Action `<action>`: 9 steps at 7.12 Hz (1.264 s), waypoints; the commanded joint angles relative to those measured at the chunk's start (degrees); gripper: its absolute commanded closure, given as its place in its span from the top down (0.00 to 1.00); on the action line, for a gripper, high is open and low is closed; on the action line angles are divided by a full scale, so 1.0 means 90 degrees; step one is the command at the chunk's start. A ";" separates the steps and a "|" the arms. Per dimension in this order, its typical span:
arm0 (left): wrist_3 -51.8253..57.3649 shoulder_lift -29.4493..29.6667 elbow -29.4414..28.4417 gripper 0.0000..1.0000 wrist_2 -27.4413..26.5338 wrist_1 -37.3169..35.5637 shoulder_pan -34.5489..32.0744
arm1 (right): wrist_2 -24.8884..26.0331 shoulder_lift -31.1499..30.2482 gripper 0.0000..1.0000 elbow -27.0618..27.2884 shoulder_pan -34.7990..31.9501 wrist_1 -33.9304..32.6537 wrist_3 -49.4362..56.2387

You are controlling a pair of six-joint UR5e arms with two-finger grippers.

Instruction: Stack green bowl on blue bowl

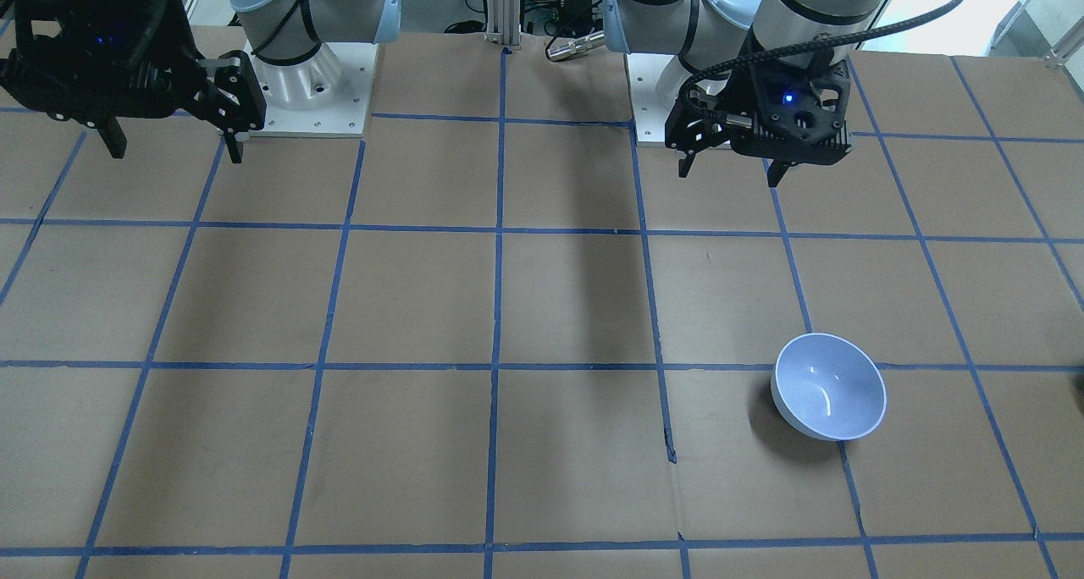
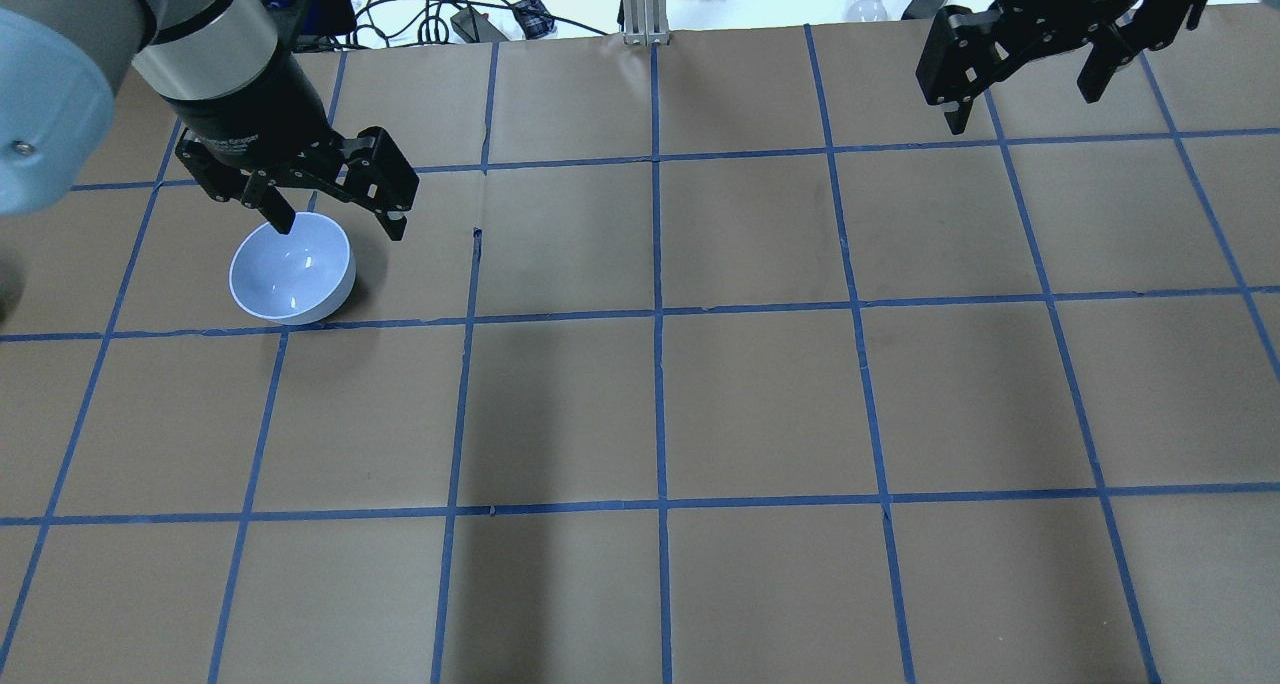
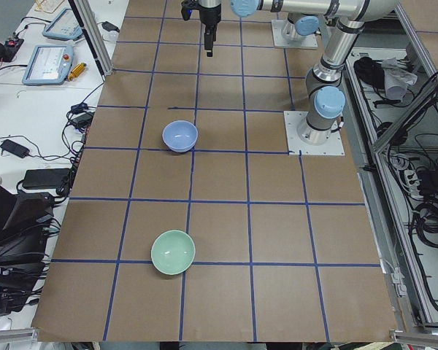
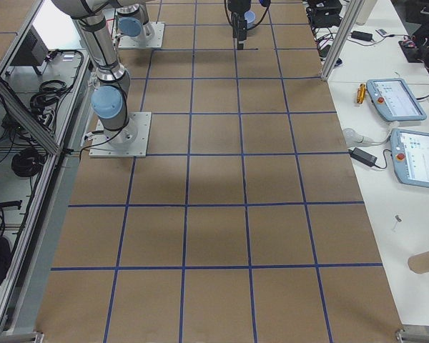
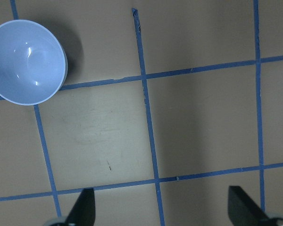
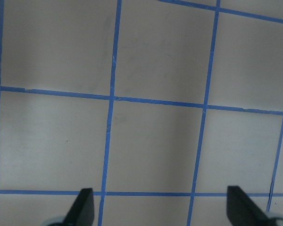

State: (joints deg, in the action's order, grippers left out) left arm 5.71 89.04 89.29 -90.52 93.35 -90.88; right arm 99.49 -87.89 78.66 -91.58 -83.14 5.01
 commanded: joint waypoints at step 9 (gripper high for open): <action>0.0049 -0.0098 0.0117 1.00 0.0009 -0.0020 0.0049 | 0.0000 0.0000 1.00 0.0000 0.0000 0.0000 0.0000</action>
State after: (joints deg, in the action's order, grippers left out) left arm 6.05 88.26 90.23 -90.45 93.22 -90.50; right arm 99.49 -87.89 78.66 -91.57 -83.15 5.01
